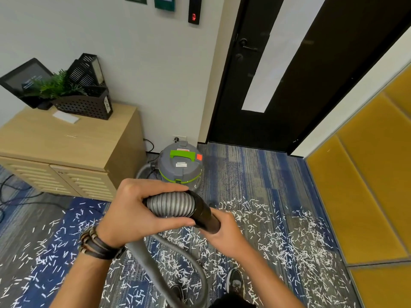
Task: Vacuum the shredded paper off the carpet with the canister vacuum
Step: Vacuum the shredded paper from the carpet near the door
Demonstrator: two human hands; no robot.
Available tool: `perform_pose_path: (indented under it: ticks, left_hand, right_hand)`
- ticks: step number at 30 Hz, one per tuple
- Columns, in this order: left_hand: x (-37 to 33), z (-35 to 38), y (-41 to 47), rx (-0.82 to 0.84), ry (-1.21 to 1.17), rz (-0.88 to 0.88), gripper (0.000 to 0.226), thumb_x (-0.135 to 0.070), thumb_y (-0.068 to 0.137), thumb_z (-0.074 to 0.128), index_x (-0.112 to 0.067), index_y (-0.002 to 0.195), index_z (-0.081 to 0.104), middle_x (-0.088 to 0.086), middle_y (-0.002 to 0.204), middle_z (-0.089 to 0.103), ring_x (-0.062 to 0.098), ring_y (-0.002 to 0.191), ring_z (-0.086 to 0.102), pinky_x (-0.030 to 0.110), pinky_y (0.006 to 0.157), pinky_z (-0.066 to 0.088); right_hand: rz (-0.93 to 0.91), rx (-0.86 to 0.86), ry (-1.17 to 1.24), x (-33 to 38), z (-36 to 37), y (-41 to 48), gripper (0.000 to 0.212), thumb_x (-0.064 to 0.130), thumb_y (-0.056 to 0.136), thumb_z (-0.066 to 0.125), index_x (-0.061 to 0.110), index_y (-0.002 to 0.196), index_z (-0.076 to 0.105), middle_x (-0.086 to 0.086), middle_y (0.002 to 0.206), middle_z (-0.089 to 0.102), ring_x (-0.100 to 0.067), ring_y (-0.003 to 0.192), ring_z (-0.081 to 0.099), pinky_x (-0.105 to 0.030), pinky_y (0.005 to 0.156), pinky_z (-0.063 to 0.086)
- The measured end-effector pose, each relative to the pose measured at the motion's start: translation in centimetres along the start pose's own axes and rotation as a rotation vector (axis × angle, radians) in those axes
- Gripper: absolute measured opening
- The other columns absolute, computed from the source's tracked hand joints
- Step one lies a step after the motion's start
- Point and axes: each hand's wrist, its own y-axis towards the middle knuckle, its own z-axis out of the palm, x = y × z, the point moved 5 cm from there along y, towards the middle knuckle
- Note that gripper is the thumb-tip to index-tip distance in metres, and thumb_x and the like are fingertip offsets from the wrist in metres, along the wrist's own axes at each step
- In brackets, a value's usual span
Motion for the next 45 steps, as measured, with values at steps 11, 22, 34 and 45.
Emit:
perform_pose_path:
  ticks: [11, 22, 34, 45]
  left_hand:
    - [0.1, 2.5, 0.4, 0.046, 0.005, 0.023, 0.059, -0.055, 0.063, 0.095, -0.023, 0.111, 0.081, -0.021, 0.105, 0.078, -0.006, 0.095, 0.074, 0.012, 0.086, 0.054]
    - [1.0, 3.6, 0.3, 0.079, -0.103, -0.01, 0.059, -0.053, 0.059, 0.097, -0.023, 0.109, 0.082, -0.019, 0.104, 0.08, 0.0, 0.096, 0.076, 0.018, 0.088, 0.058]
    - [1.7, 4.7, -0.3, 0.11, -0.095, -0.024, 0.059, -0.056, 0.061, 0.096, -0.023, 0.108, 0.083, -0.02, 0.099, 0.079, -0.002, 0.091, 0.076, 0.015, 0.085, 0.056]
    - [2.6, 5.3, -0.3, 0.06, -0.108, -0.044, 0.057, -0.057, 0.063, 0.095, -0.028, 0.11, 0.082, -0.02, 0.103, 0.079, 0.0, 0.095, 0.076, 0.025, 0.087, 0.06]
  right_hand:
    - [0.009, -0.08, -0.069, -1.5, -2.4, -0.7, 0.012, 0.006, 0.082, 0.073, 0.015, 0.089, 0.068, -0.004, 0.074, 0.067, -0.003, 0.063, 0.054, -0.024, 0.058, 0.041]
    - [0.056, -0.157, -0.037, -3.0, -1.9, -2.6, 0.017, 0.012, 0.084, 0.075, 0.027, 0.09, 0.07, 0.002, 0.074, 0.068, -0.002, 0.062, 0.055, -0.023, 0.057, 0.043]
    - [0.075, -0.114, -0.074, -3.4, -1.8, -2.5, 0.021, 0.008, 0.085, 0.076, 0.028, 0.088, 0.069, 0.011, 0.074, 0.068, 0.0, 0.063, 0.056, -0.017, 0.059, 0.041]
    - [0.126, -0.133, -0.168, -3.9, -3.2, -1.9, 0.016, 0.016, 0.086, 0.073, 0.018, 0.101, 0.069, -0.004, 0.083, 0.07, -0.019, 0.073, 0.065, -0.039, 0.065, 0.053]
